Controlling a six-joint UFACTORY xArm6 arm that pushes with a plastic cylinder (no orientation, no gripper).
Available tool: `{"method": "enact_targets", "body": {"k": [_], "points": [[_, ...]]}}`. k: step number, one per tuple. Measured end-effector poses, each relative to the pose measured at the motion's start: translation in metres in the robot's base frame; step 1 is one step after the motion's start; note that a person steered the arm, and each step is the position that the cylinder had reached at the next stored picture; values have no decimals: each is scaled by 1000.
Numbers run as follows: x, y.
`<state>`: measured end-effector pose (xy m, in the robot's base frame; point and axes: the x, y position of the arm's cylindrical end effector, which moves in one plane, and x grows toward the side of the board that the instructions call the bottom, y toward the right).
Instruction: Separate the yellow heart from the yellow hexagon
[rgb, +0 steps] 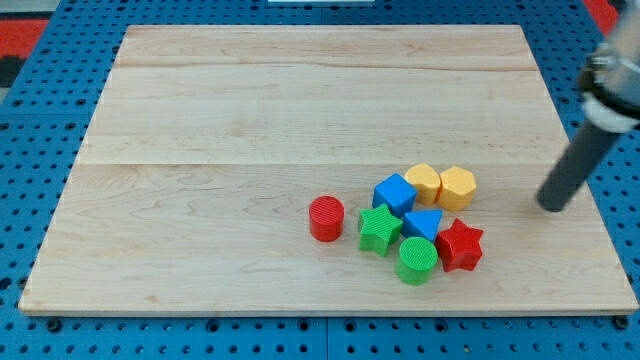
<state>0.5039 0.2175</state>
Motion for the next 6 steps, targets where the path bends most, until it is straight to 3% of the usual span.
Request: {"method": "enact_targets", "body": {"k": [2,6], "points": [[-5,-148],[-70,-146]]}}
